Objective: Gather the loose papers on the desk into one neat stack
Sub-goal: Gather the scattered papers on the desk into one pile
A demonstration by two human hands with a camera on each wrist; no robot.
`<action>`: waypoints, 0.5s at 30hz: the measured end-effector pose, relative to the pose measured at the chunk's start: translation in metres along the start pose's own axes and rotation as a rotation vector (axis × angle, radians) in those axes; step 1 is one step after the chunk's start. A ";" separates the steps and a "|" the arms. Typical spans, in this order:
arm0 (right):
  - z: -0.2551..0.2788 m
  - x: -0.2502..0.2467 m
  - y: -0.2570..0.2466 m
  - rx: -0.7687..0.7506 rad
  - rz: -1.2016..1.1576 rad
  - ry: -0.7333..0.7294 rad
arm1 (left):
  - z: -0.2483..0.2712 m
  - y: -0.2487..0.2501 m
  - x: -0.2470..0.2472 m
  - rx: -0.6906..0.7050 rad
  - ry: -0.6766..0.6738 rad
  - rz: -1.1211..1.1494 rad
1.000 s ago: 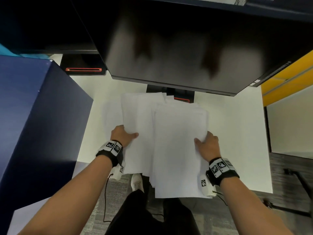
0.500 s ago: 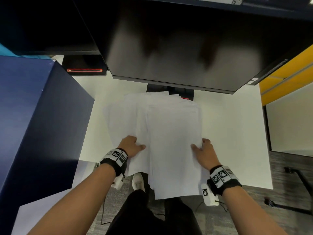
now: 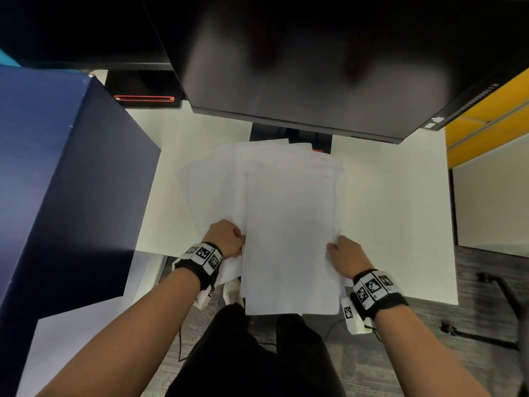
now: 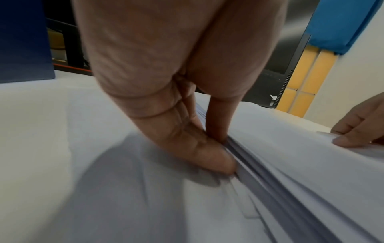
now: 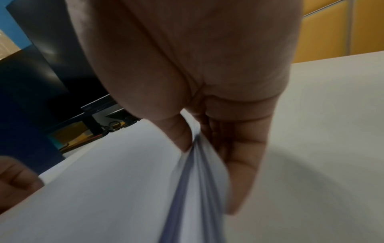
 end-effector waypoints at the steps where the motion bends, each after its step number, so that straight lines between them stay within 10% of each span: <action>1: -0.002 0.001 0.003 0.021 -0.001 -0.041 | 0.000 -0.001 -0.006 -0.002 0.008 -0.026; 7: -0.038 -0.065 0.034 0.093 -0.203 0.197 | -0.006 -0.041 -0.129 -0.266 0.552 0.128; 15: -0.088 -0.070 -0.047 -0.082 -0.227 0.275 | -0.058 -0.003 -0.128 -0.178 0.378 0.124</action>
Point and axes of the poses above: each hand's wrist, its own z-axis away from the middle knuckle, its own x-axis out of the palm, y = z × x, the point moved 9 cm from there along -z, towards the middle knuckle, and after that the axes turned 6 degrees about -x, right-handed, at the moved point
